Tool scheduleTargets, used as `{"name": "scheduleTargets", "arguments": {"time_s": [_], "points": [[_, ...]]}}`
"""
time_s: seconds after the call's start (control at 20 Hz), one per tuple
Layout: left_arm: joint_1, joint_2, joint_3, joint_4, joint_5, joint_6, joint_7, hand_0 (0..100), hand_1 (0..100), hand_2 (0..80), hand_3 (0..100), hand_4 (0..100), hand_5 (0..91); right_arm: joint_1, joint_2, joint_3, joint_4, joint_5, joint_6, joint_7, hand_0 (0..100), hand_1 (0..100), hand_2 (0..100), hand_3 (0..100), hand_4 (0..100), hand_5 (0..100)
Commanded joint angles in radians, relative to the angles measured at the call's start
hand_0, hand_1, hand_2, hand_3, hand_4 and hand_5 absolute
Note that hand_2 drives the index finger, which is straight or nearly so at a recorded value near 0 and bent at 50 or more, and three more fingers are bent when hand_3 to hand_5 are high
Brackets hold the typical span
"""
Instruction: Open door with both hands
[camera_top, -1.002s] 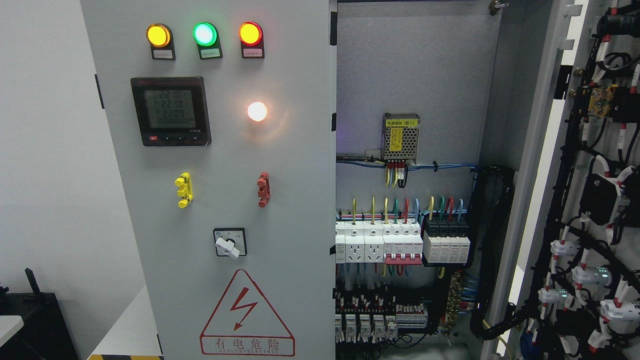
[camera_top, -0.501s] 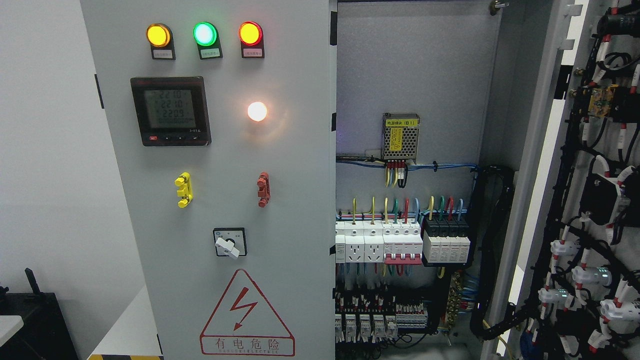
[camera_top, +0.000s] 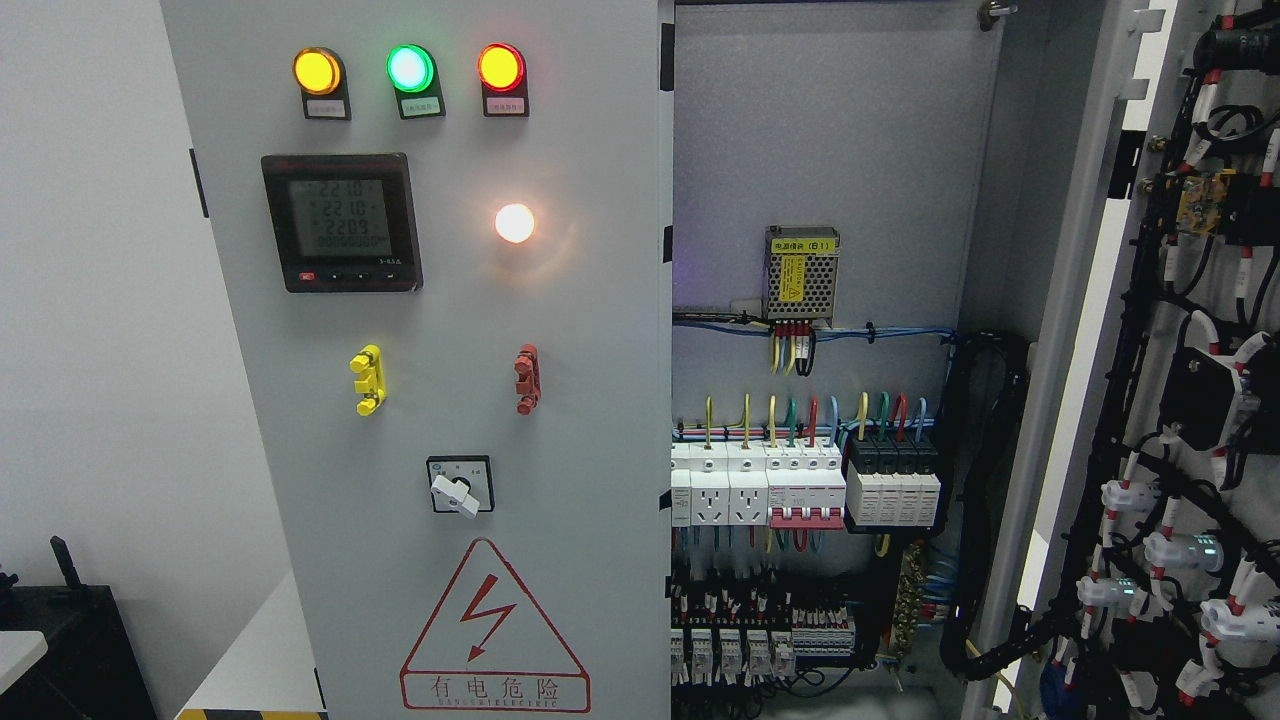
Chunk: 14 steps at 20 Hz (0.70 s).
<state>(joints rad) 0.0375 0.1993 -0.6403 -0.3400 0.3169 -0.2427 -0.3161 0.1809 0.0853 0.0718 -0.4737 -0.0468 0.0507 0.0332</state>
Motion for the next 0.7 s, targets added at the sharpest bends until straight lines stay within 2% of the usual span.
{"name": "scheduleTargets", "arguments": {"time_s": [0.0,0.2,0.3,0.5,0.65], "points": [[-0.008,-0.118,0.189,0.217,-0.071,0.005,0.0,0,0,0.0,0,4,0.0,0.017,-0.002,0.0,-0.06,-0.001,-0.014,0.0,0,0,0,0,0,0],[-0.057,-0.127,0.194,0.265,-0.075,0.005,0.0,0,0,0.0,0,4,0.0,0.028,-0.006,0.0,-0.081,-0.005,-0.074,0.0,0,0,0,0,0,0],[-0.073,-0.135,0.232,0.279,-0.091,0.007,0.0,0,0,0.0,0,4,0.0,0.049,-0.007,0.0,-0.13,-0.005,-0.109,0.0,0,0,0,0,0,0],[-0.08,-0.135,0.407,0.3,-0.274,0.007,0.0,0,0,0.0,0,4,0.0,0.1,-0.013,0.0,-0.247,-0.005,-0.178,0.001,0,0,0,0,0,0],[-0.077,-0.14,0.441,0.3,-0.318,0.007,0.0,0,0,0.0,0,4,0.0,0.111,-0.013,0.0,-0.296,-0.005,-0.193,0.0,0,0,0,0,0,0]]}}
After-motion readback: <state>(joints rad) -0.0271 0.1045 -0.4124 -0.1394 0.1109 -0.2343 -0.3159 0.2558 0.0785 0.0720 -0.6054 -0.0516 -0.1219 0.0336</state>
